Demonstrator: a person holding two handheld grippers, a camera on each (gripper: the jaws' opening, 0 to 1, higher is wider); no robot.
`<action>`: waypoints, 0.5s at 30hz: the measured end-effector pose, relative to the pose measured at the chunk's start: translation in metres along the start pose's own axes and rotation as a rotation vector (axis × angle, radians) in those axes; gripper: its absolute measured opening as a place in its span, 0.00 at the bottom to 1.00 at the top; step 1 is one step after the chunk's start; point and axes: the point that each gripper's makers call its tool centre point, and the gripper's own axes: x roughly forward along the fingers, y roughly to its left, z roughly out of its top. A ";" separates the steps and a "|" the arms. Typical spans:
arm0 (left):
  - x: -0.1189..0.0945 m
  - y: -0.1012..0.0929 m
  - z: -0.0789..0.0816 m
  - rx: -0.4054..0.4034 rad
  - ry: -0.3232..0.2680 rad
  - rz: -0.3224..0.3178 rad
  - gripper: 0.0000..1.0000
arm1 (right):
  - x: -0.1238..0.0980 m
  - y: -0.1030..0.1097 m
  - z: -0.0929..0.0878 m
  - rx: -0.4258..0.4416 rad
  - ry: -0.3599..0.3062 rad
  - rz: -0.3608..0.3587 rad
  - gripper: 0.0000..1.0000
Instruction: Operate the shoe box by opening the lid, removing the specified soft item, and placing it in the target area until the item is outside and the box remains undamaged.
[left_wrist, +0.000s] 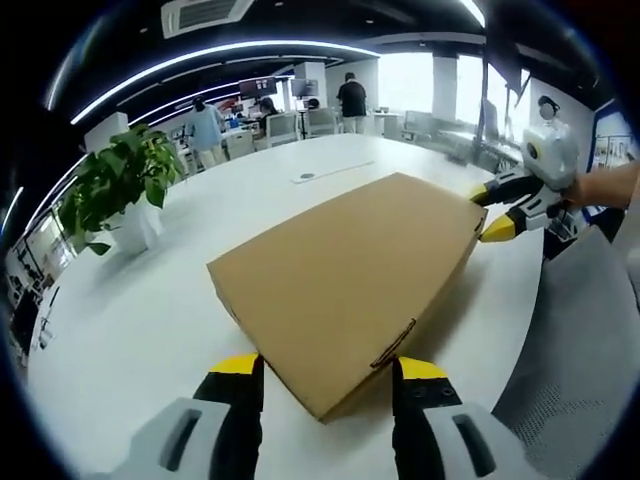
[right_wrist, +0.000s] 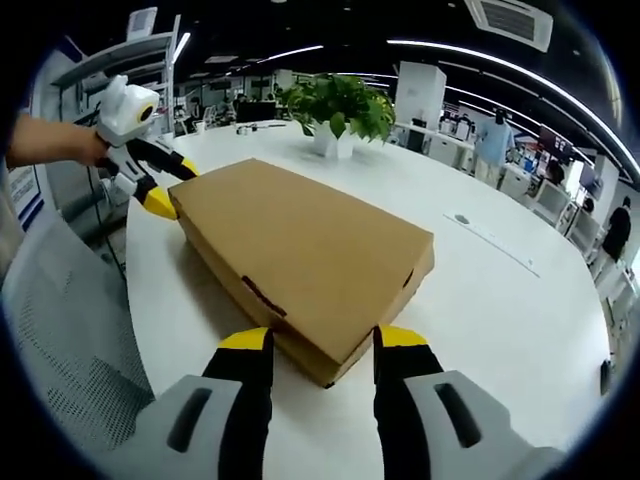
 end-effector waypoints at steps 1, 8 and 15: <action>0.000 0.000 0.000 0.004 0.001 -0.002 0.52 | -0.001 0.002 0.000 0.004 0.000 -0.002 0.35; -0.004 0.005 -0.004 0.020 0.013 -0.014 0.52 | -0.002 0.011 0.000 0.021 -0.002 -0.011 0.35; -0.007 0.009 -0.007 0.028 0.026 -0.026 0.51 | -0.003 0.018 0.001 0.041 -0.012 -0.013 0.34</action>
